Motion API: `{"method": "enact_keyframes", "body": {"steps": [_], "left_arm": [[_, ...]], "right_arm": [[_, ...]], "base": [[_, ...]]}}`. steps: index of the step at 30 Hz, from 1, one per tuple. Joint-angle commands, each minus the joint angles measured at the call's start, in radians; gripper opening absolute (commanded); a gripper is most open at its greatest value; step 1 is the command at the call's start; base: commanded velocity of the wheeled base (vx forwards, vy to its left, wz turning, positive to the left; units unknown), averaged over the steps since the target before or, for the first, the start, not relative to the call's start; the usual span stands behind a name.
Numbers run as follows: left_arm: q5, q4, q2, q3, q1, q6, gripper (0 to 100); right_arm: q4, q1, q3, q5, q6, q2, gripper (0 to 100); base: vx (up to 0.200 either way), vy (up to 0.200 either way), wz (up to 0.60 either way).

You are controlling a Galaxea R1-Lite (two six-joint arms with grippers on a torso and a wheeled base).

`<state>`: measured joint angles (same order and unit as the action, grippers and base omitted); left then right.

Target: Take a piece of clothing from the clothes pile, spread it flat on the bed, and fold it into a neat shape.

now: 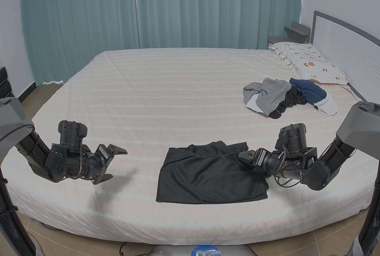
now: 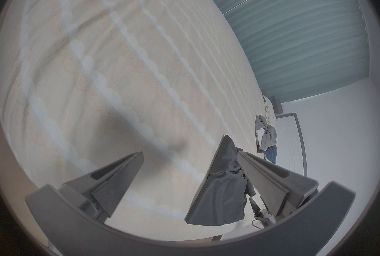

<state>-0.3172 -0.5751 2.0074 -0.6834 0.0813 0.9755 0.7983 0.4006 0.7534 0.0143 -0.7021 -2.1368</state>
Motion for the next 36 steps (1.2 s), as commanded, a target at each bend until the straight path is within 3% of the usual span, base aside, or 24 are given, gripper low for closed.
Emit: {"method": "enact_keyframes", "body": {"steps": [1,3,4,11,20,27,30,31,36], "left_arm": [[0.0,0.0,0.002,-0.001,0.0,0.002,100],[0.0,0.0,0.002,-0.001,0.0,0.003,100],[0.0,0.0,0.002,-0.001,0.0,0.003,100],[0.0,0.0,0.008,-0.002,-0.002,0.003,100],[0.0,0.0,0.016,-0.004,-0.002,0.002,100],[0.0,0.0,0.017,-0.004,-0.002,0.002,100],[0.0,0.0,0.02,-0.005,-0.002,0.002,100],[0.0,0.0,0.022,-0.005,-0.002,0.002,100],[0.0,0.0,0.024,-0.005,-0.002,0.002,100]], "right_arm": [[-0.011,0.0,0.053,-0.017,0.044,-0.035,100],[-0.036,0.007,0.066,-0.031,0.073,-0.038,100],[-0.048,0.014,0.067,-0.034,0.085,-0.04,0],[-0.068,0.003,0.17,-0.091,0.125,-0.103,0],[-0.096,-0.057,0.271,-0.089,0.125,-0.127,0],[-0.1,-0.102,0.328,-0.079,0.107,-0.181,0],[-0.1,-0.105,0.334,-0.068,0.036,-0.186,0],[-0.106,-0.106,0.34,-0.056,0.024,-0.186,100],[-0.097,-0.12,0.313,-0.027,0.013,-0.167,100]], "base": [[0.0,0.0,0.0],[0.0,0.0,0.0],[0.0,0.0,0.0],[0.0,0.0,0.0],[0.0,0.0,0.0],[0.0,0.0,0.0],[0.0,0.0,0.0],[0.0,0.0,0.0],[0.0,0.0,0.0]]}}
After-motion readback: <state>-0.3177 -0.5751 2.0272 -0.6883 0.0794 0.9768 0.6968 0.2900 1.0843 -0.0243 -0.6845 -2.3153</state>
